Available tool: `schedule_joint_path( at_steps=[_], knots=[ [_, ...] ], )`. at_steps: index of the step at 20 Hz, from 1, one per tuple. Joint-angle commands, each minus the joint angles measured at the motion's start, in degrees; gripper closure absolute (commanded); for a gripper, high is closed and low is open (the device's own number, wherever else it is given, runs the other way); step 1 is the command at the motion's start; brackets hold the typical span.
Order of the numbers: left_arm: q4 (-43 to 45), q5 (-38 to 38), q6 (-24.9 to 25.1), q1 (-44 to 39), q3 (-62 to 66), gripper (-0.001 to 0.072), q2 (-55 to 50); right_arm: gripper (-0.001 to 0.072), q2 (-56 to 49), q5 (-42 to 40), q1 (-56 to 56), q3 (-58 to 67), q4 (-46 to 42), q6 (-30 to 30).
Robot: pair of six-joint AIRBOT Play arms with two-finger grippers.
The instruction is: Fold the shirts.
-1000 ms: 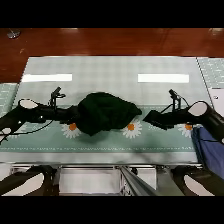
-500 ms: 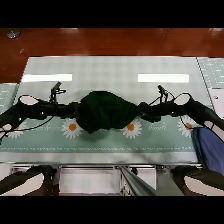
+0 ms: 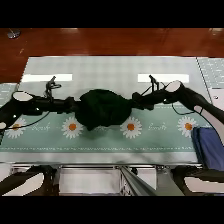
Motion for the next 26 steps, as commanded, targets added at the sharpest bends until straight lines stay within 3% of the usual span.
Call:
schedule_joint_path(
  at_steps=[1, 7, 10, 16, 21, 26],
  knots=[
    [-0.1, -1.3, -1.0, 5.4, 8.1, 0.0693, 5.5, 0.068, 3.0, 6.7, -3.3, 14.3, -8.3, 1.2],
    [-0.2, -1.0, -3.6, 14.2, 33.0, 0.0693, 16.5, 0.0681, 14.6, 10.5, -6.2, 48.6, -16.9, 1.6],
    [-0.2, -1.1, -3.8, 17.9, 43.6, 0.0693, 20.8, 0.068, 21.6, 14.1, -6.2, 57.1, -19.0, 0.7],
    [2.2, -3.1, -3.8, 21.8, 51.2, 0.0693, 31.8, 0.068, 36.9, 21.7, -6.2, 57.9, -22.6, -0.5],
    [9.2, -15.9, -5.1, 21.7, 51.0, 0.0693, 37.7, 0.068, 41.6, 29.3, -6.2, 57.9, -26.8, 0.6],
    [10.6, -19.3, -6.6, 21.7, 38.8, 0.0693, 39.6, 0.068, 41.6, 32.0, -6.2, 46.3, -26.6, 1.8]
  ],
)
